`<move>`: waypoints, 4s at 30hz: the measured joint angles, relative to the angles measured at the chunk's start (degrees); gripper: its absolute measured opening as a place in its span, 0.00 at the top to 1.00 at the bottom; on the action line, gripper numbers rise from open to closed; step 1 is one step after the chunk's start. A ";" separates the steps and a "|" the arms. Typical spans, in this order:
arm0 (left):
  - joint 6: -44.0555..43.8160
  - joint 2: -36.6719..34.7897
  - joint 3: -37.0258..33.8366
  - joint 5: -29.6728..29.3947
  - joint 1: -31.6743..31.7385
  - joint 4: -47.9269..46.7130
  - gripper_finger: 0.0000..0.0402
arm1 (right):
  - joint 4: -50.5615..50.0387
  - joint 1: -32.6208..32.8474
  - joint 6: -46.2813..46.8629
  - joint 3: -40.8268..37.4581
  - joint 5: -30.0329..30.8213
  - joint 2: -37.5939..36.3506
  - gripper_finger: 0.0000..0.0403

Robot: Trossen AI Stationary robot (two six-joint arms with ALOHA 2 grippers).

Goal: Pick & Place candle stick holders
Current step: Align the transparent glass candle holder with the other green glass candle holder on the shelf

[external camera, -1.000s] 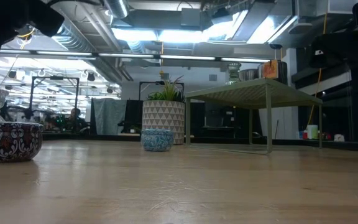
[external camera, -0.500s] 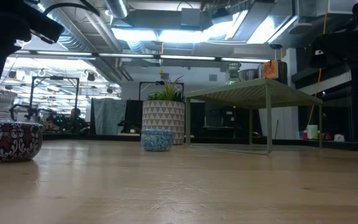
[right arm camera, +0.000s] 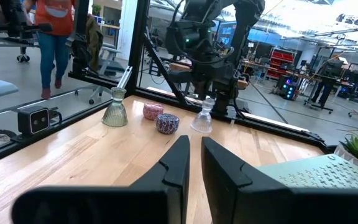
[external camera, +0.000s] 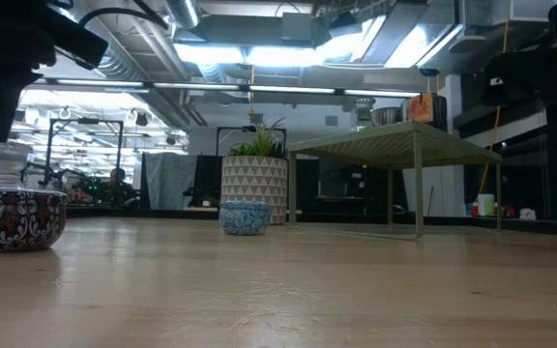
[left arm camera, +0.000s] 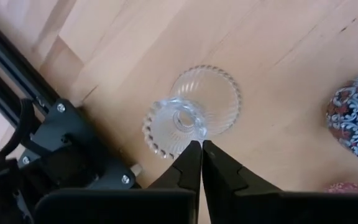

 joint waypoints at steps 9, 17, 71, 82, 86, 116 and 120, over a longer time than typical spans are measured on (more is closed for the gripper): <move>10.34 -0.04 0.04 -4.18 4.61 3.91 1.00 | 0.00 0.00 -0.01 -0.02 0.00 0.00 0.89; 20.17 -0.02 0.01 -8.71 9.13 10.46 1.00 | -0.02 0.02 -0.02 -0.02 0.00 0.00 0.89; 54.60 0.11 -0.04 -6.55 17.99 34.90 1.00 | 0.00 0.02 0.00 -0.02 0.00 0.00 0.89; 61.57 0.39 7.28 -6.28 17.99 34.03 0.99 | -0.01 0.00 -0.02 -0.02 0.00 -0.01 0.89; 63.25 0.42 9.64 -6.28 17.99 34.08 1.00 | -0.02 0.01 -0.01 -0.01 0.00 0.00 0.89; 45.63 0.45 11.28 -8.66 17.53 21.68 0.85 | 0.00 0.00 -0.02 -0.02 0.00 -0.01 0.89; 45.53 0.46 9.83 -8.86 17.55 22.39 0.75 | -0.02 0.00 -0.01 -0.01 0.00 0.00 0.89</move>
